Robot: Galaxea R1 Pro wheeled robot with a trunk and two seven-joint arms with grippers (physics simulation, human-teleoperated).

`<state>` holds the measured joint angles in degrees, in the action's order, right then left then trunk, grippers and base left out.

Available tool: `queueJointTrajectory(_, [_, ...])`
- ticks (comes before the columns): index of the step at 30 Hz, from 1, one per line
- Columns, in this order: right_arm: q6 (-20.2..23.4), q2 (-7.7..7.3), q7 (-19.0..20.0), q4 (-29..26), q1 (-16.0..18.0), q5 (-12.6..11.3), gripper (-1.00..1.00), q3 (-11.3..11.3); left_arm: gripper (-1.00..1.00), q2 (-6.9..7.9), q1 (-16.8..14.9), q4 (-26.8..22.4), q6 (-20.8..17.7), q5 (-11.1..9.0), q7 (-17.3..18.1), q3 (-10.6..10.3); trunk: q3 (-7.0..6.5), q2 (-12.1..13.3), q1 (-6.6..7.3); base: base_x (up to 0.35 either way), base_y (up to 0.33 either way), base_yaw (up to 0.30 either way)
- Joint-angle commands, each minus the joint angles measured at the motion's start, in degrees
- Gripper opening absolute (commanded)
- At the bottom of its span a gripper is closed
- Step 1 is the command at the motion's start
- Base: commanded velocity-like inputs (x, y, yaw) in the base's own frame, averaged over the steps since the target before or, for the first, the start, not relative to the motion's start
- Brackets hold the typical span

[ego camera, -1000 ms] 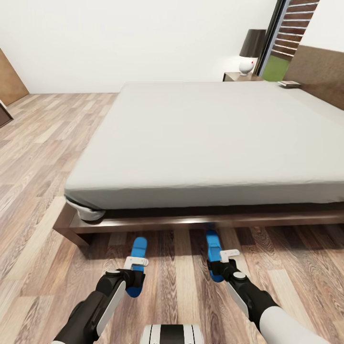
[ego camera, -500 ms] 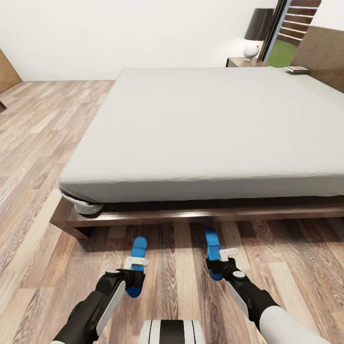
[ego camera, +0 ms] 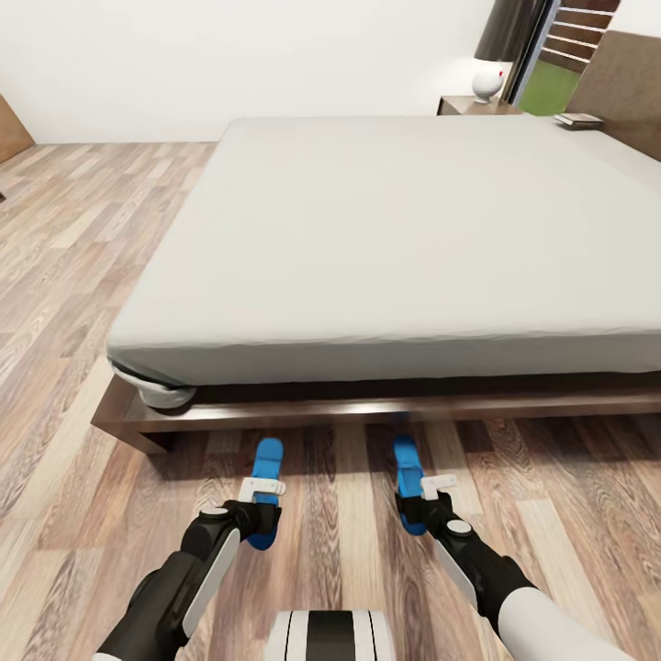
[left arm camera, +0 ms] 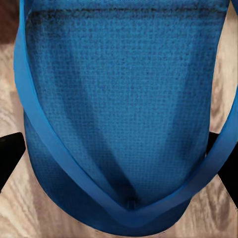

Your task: In the bedroom, move the book from the bed onto either nightstand, and place the two sandals side by side next to the bed.

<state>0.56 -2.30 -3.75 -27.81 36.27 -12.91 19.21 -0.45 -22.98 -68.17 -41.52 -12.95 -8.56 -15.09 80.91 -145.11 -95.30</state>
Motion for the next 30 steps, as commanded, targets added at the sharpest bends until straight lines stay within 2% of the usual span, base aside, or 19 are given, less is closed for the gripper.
queueJointTrajectory(1, [0.05,-0.07,-0.39,-0.19,0.03,-0.54,-1.0,0.48,-1.0,0.05,-0.02,-0.04,-0.18,-0.6,-0.51,-0.04,0.04,-0.01,-0.01,0.203,0.0,0.0])
queueJointTrajectory(12, [0.05,-0.07,-0.39,-0.55,0.03,-0.54,-1.0,0.43,-1.0,0.08,0.01,-0.62,-0.24,-0.31,-0.79,-0.25,0.04,-0.01,-0.01,0.026,0.0,0.0])
queueJointTrajectory(19, [0.05,-0.07,-0.39,-0.64,0.03,-0.54,-1.0,0.39,-1.0,0.07,0.01,-0.57,-0.36,-0.18,-0.76,-0.2,1.59,-0.11,-0.19,0.0,0.0,0.0])
queueJointTrajectory(26, [0.08,-0.07,-0.39,-0.66,0.03,-0.54,-1.0,0.39,-1.0,0.01,0.04,-0.64,-0.34,-0.15,-0.76,-0.21,1.59,-0.11,-0.19,0.0,0.0,0.0])
queueJointTrajectory(27, [0.07,-0.07,-0.39,-0.66,0.03,-0.54,1.0,0.39,-1.0,0.01,0.02,-0.64,-0.35,-0.15,-0.76,-0.25,1.59,-0.11,-0.19,0.0,0.0,0.0])
queueJointTrajectory(30, [0.05,-0.07,-0.37,-0.66,0.03,-0.54,1.0,0.39,-1.0,0.01,0.03,-0.64,-0.39,-0.15,-0.76,-0.25,1.59,-0.11,-0.19,0.0,0.0,0.0])
